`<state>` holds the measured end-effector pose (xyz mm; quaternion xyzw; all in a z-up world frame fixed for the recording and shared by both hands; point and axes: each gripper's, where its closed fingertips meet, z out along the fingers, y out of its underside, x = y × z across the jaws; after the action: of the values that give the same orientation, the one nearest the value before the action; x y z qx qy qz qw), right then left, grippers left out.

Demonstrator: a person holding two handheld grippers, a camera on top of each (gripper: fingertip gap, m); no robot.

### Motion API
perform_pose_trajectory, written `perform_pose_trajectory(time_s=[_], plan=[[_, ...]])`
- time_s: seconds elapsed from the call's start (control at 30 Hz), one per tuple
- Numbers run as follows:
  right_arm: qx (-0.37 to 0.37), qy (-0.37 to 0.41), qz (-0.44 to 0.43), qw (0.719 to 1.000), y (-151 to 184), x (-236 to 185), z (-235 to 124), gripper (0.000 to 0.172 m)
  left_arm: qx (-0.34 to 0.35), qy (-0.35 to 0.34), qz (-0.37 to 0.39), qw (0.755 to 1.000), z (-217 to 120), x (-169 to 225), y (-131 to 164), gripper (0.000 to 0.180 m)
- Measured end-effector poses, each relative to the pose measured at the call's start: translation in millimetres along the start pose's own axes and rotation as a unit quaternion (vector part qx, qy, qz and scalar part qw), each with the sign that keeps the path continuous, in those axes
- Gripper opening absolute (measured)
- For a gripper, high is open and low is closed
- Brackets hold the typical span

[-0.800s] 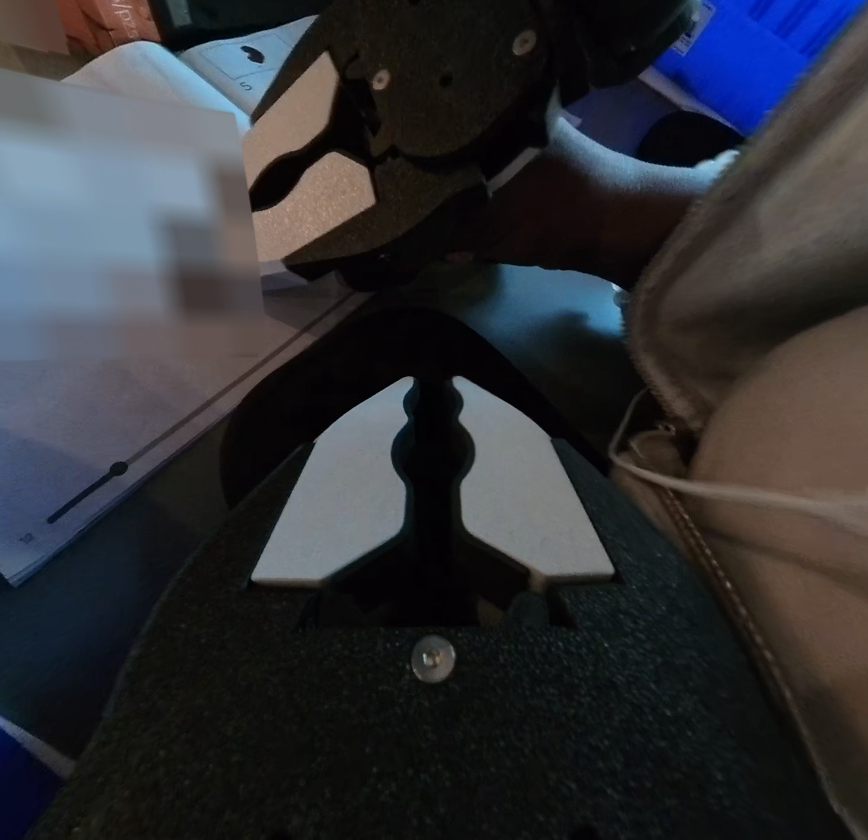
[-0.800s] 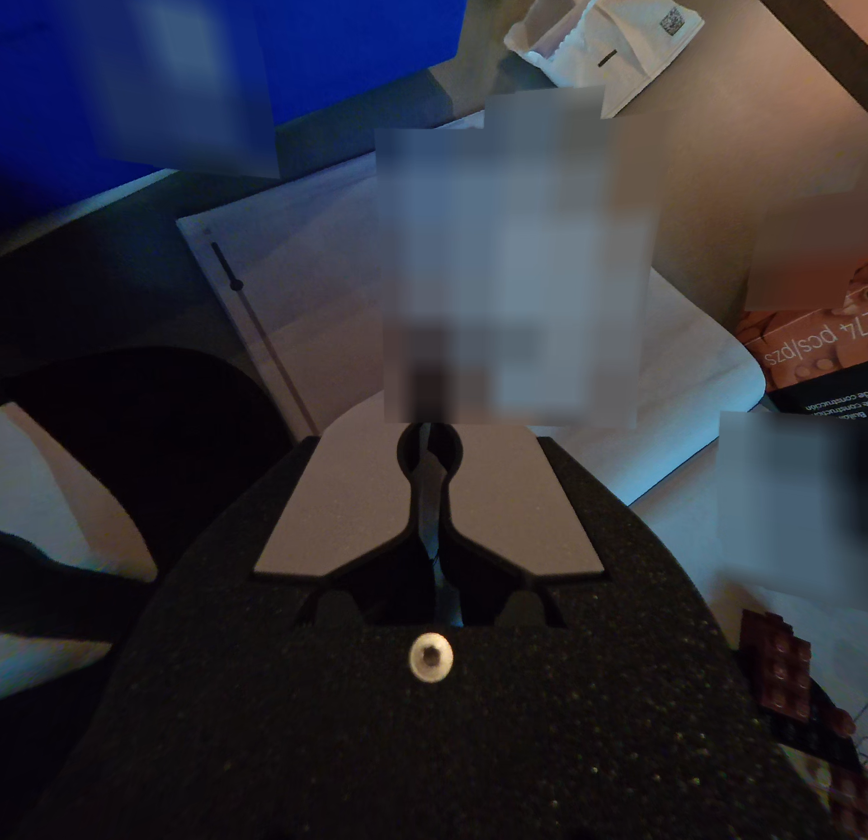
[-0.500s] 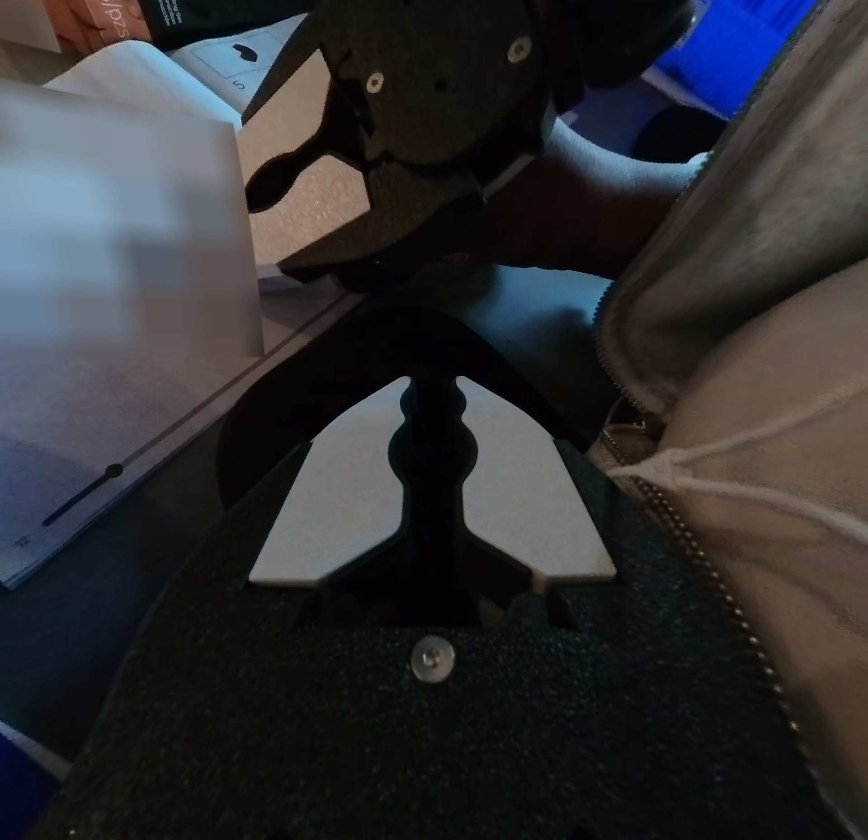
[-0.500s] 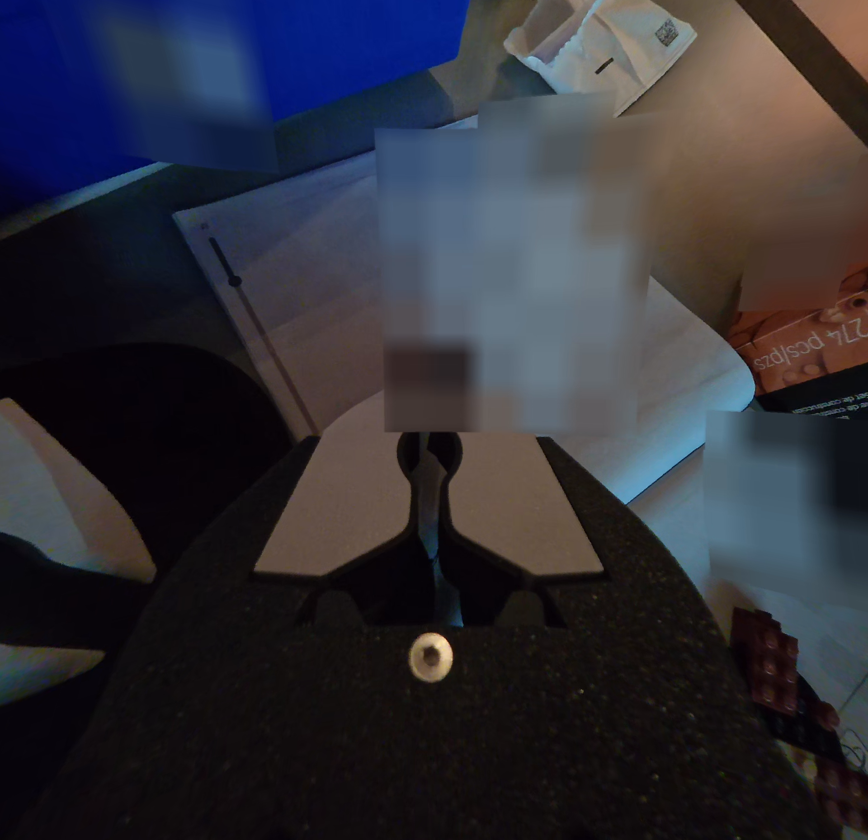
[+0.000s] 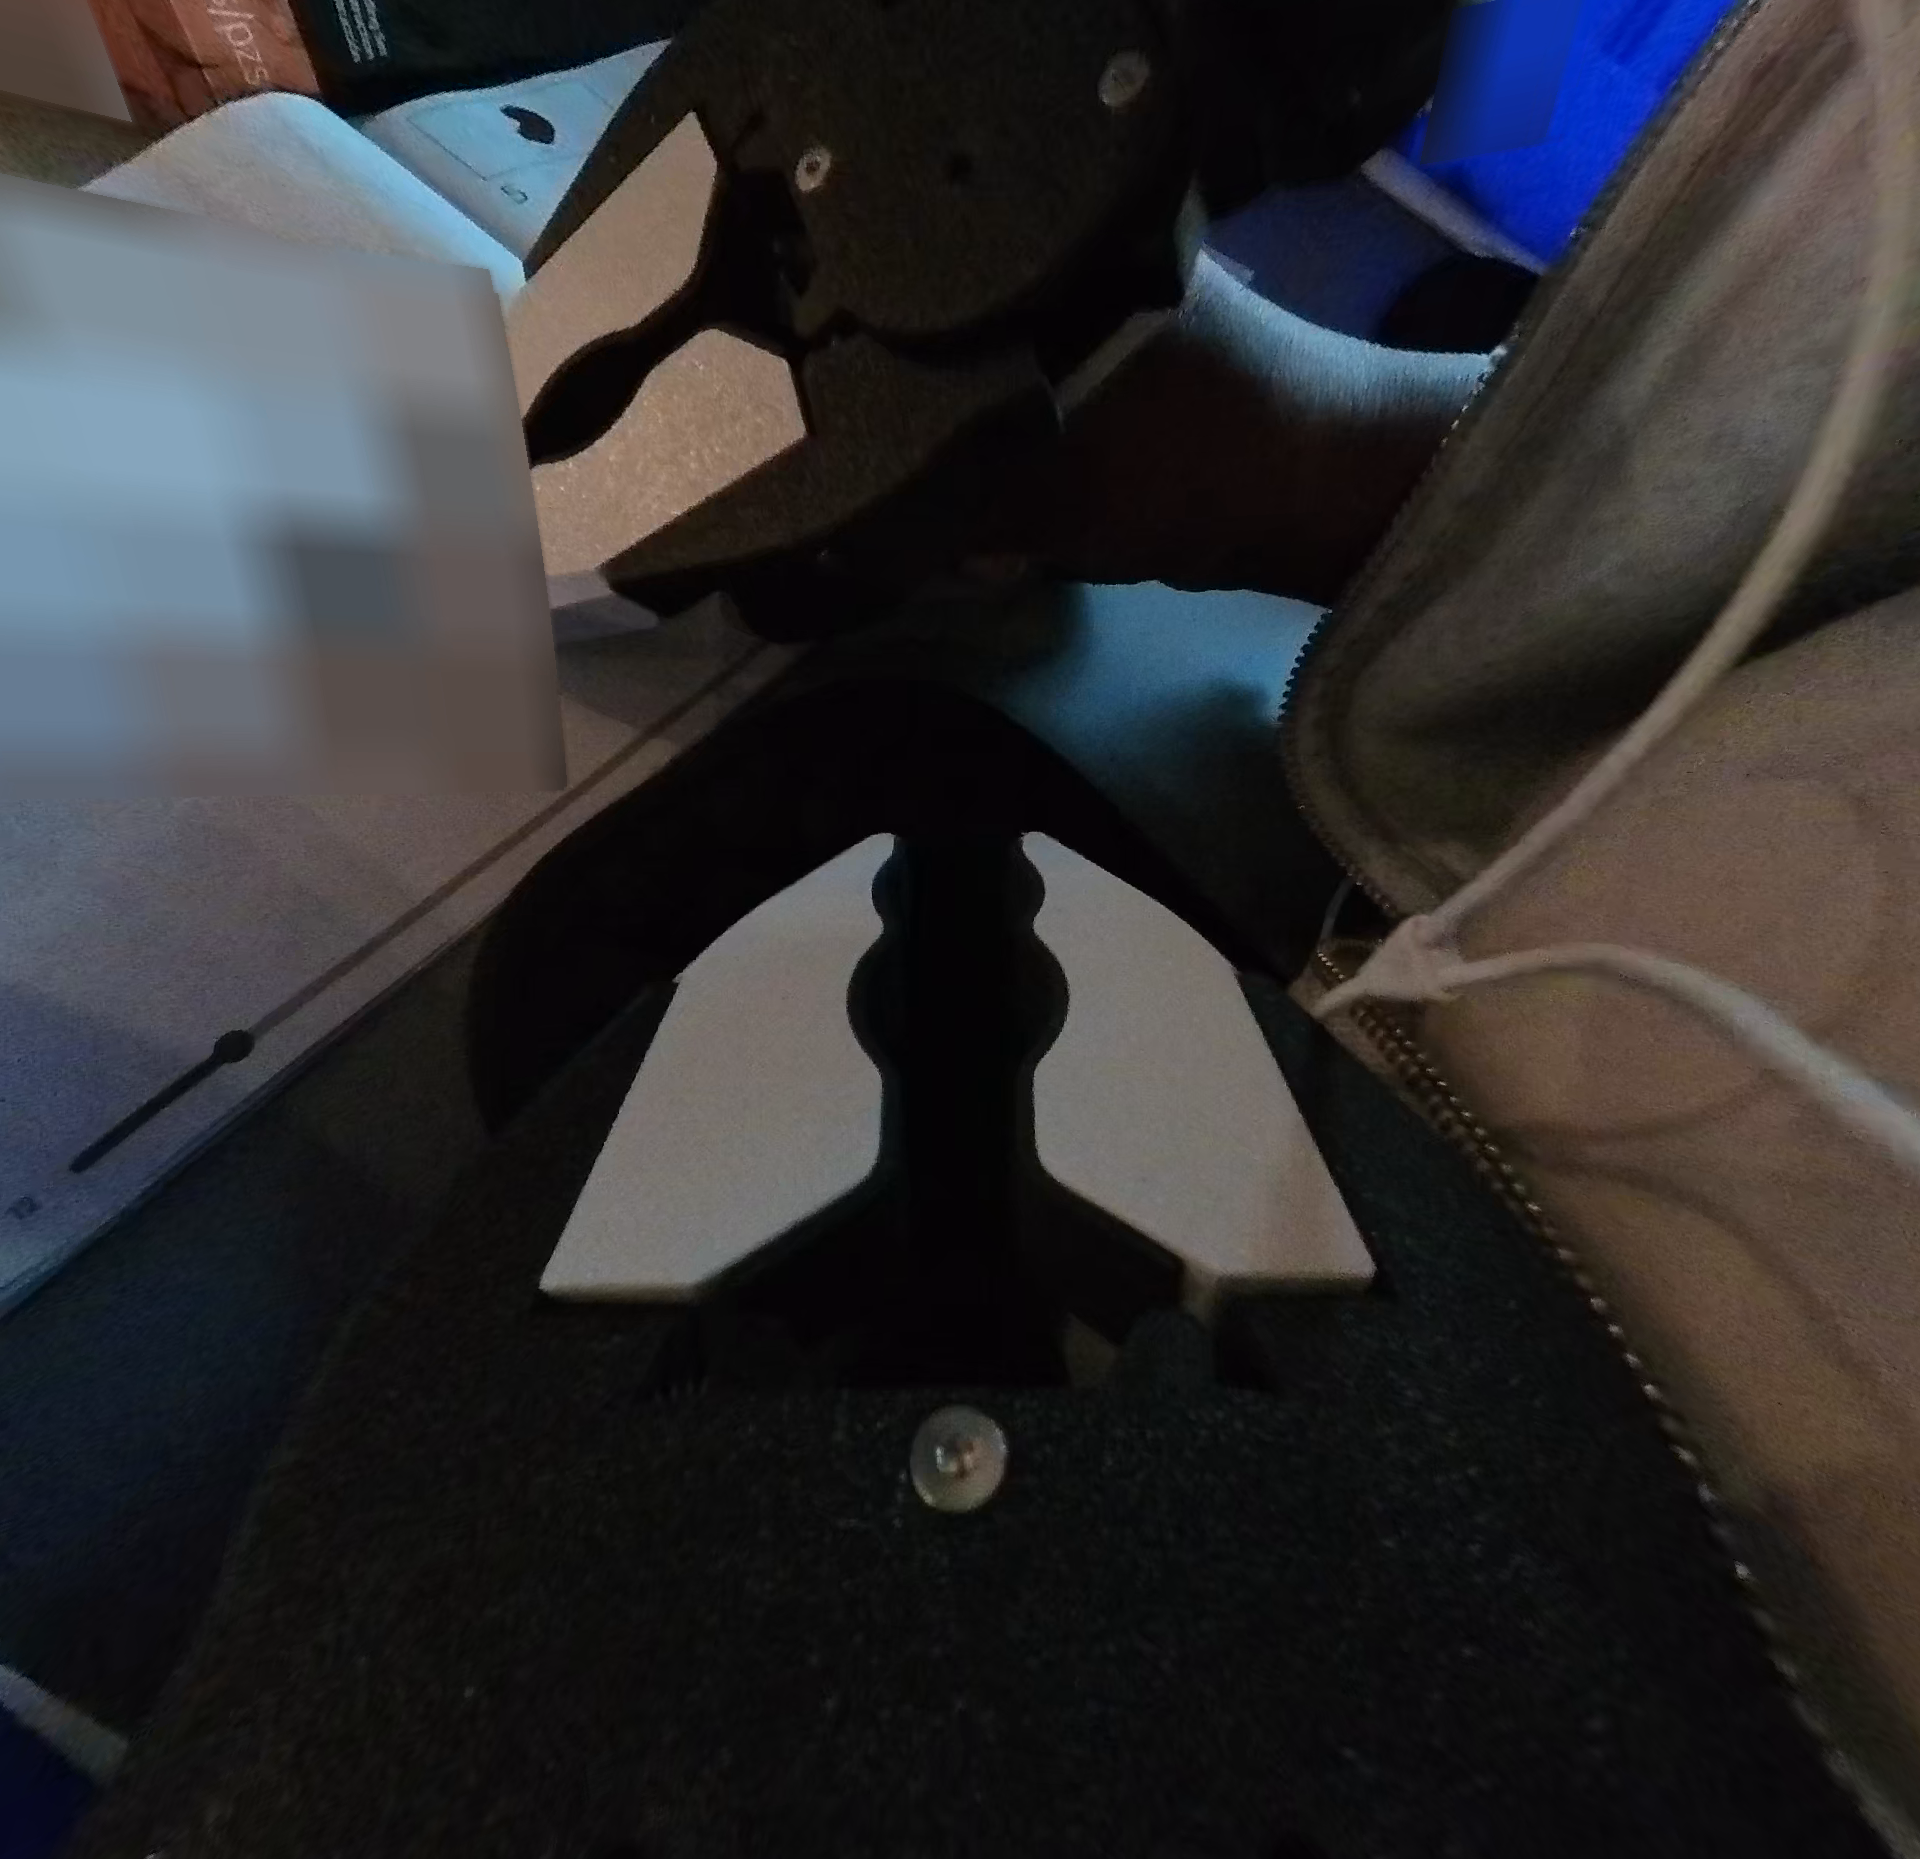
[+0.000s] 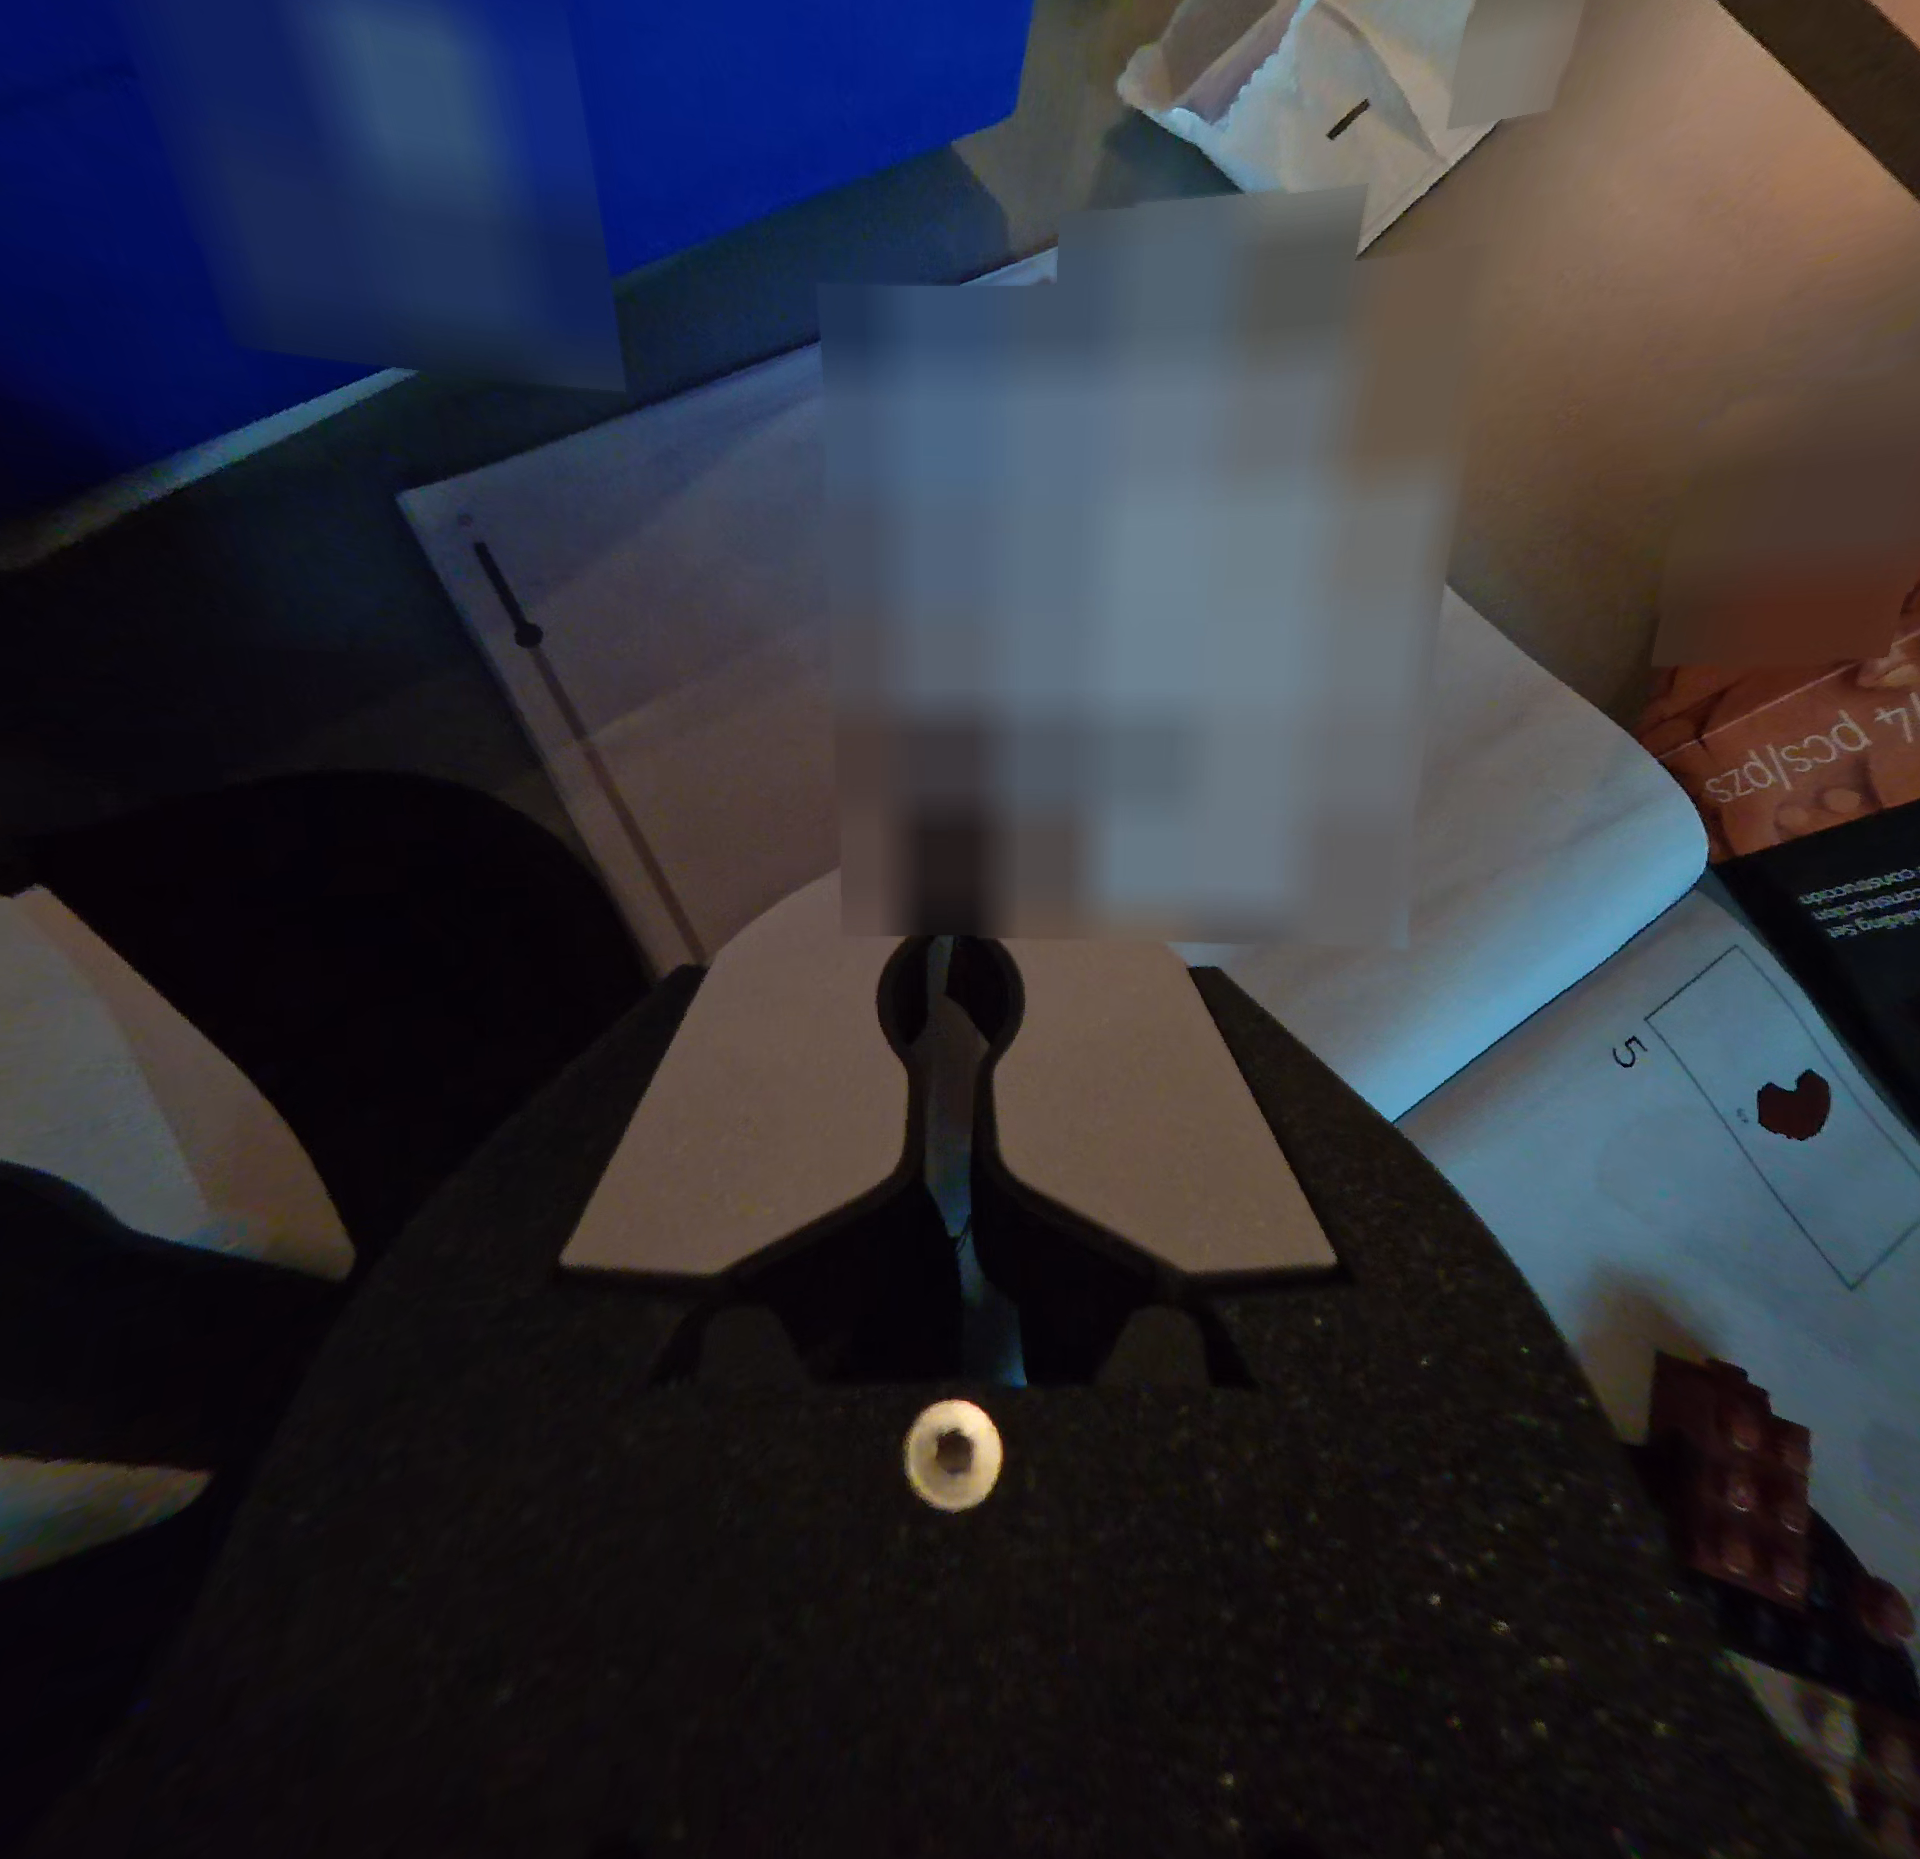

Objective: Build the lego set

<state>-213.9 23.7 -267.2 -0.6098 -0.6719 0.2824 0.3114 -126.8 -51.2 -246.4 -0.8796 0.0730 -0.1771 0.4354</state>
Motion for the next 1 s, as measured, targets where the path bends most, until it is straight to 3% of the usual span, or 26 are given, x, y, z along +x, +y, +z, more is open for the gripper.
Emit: perform_pose_trajectory(time_s=[0.67, 0.77, 0.87, 1.0], plan=[[0.001, 0.007, -0.003, 1.000, -1, 1, 0, 0.002, 0.009, 0.000, 0.005, 1.000, -1, 1, -2, 0.027], [0.006, 0.008, 0.018, 1.000, -2, 4, 0, 0.011, 0.011, -0.002, 0.004, 1.000, -2, 1, -2, 0.029], [0.065, 0.013, 0.064, 0.996, -18, 7, -13, 0.021, 0.013, -0.002, 0.008, 1.000, -2, 2, -3, 0.034], [0.076, 0.061, 0.025, 0.995, -28, 19, -44, 0.037, 0.007, -0.006, 0.016, 1.000, -3, 3, -3, 0.049]])
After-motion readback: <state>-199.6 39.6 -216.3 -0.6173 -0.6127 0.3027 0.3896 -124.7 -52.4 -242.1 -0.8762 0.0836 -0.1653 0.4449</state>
